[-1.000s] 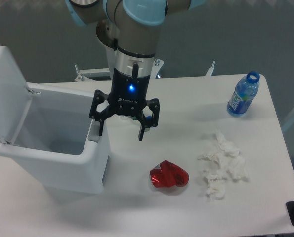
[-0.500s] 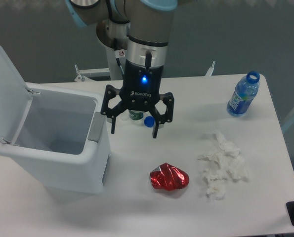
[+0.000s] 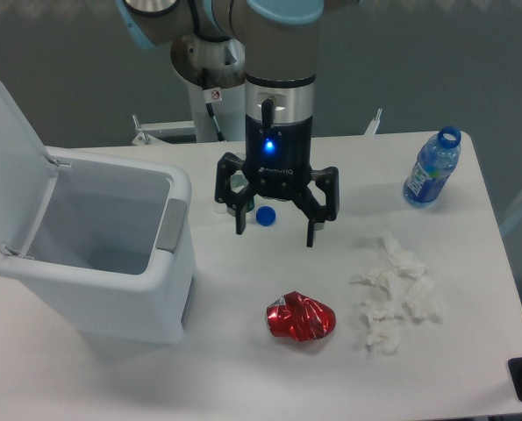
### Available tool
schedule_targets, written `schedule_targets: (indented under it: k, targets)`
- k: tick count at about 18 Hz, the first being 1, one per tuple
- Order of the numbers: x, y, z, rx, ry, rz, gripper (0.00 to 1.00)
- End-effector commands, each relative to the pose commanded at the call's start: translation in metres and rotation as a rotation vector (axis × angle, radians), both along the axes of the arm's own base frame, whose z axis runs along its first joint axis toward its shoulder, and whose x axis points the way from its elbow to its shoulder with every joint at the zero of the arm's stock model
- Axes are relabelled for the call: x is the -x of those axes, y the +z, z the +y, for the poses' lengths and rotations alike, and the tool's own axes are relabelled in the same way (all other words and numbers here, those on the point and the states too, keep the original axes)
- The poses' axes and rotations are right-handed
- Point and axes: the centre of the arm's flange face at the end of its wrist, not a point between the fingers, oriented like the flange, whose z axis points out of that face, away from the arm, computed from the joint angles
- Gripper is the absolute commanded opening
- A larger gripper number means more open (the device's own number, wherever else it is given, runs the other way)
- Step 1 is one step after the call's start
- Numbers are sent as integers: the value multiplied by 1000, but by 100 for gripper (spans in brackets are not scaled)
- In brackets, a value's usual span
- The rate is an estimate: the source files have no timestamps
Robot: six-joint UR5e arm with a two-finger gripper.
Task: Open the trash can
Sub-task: 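Raise the gripper and move it away from the open trash can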
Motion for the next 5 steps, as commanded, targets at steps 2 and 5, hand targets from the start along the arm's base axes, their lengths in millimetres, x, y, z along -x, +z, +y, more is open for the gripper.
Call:
schedule_targets:
  k: [2, 5]
  targets:
    - [3, -3, -1, 30, -24, 24, 100]
    - [7, -11, 1, 46, -37, 22, 100]
